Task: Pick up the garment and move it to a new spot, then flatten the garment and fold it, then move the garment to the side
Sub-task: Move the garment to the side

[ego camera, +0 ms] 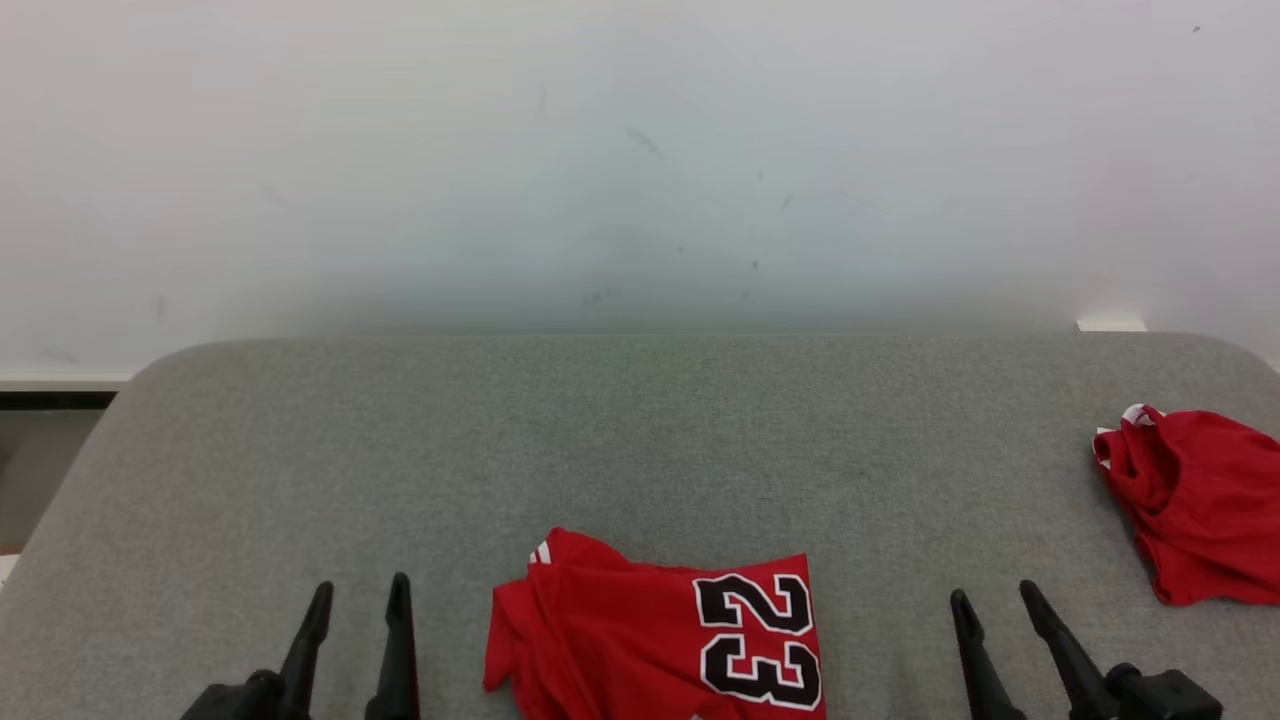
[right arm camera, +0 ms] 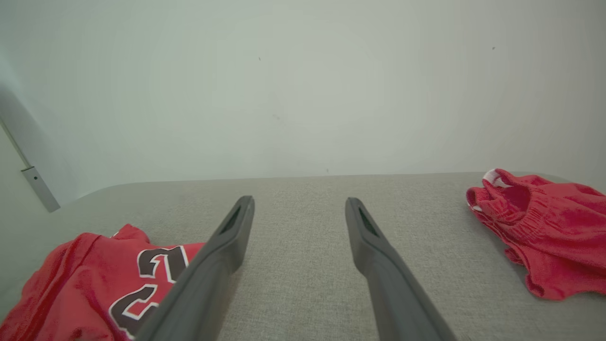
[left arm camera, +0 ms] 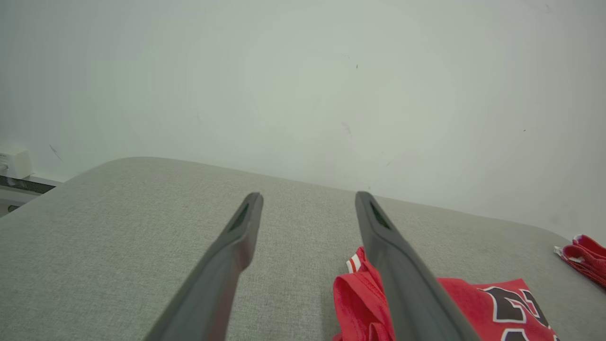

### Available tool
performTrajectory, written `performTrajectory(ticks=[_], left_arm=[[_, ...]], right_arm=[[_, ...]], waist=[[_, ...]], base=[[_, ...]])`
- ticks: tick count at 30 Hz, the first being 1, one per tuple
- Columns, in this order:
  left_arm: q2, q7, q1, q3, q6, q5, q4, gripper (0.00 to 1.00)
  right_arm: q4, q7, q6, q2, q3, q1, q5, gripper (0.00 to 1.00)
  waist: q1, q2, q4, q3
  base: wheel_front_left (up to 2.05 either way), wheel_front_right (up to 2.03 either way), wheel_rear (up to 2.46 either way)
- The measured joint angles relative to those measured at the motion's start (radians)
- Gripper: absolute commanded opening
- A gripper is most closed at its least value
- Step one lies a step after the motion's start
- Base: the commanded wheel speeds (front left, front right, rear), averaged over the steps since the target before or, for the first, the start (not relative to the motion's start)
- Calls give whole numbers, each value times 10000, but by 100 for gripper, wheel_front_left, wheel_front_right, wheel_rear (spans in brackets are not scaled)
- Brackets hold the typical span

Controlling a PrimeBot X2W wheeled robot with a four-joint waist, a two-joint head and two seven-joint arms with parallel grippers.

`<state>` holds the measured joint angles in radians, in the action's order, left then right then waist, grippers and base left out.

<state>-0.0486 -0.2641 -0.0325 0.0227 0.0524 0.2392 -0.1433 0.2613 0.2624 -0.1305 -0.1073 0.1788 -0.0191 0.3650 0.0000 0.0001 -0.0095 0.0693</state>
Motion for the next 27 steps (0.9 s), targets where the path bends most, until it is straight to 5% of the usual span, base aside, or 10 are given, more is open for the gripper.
performTrajectory(ticks=[8, 25, 27], left_arm=[[-2, 0, 152, 301, 84, 6, -77, 100], [0, 0, 88, 293, 173, 146, -245, 100], [0, 0, 86, 301, 174, 146, -251, 100]], right_arm=[[1778, -765, 0, -75, 1747, -1136, 1327, 100], [4777, -3287, -8, -138, 3229, -2500, 3624, 100], [4805, -3212, -8, -148, 3342, -2587, 3791, 44]], waist=[[0, 0, 588, -30], [0, -1, 2594, 27], [0, 0, 2688, 3]], base=[[0, 0, 0], [0, 0, 0], [0, 0, 0]])
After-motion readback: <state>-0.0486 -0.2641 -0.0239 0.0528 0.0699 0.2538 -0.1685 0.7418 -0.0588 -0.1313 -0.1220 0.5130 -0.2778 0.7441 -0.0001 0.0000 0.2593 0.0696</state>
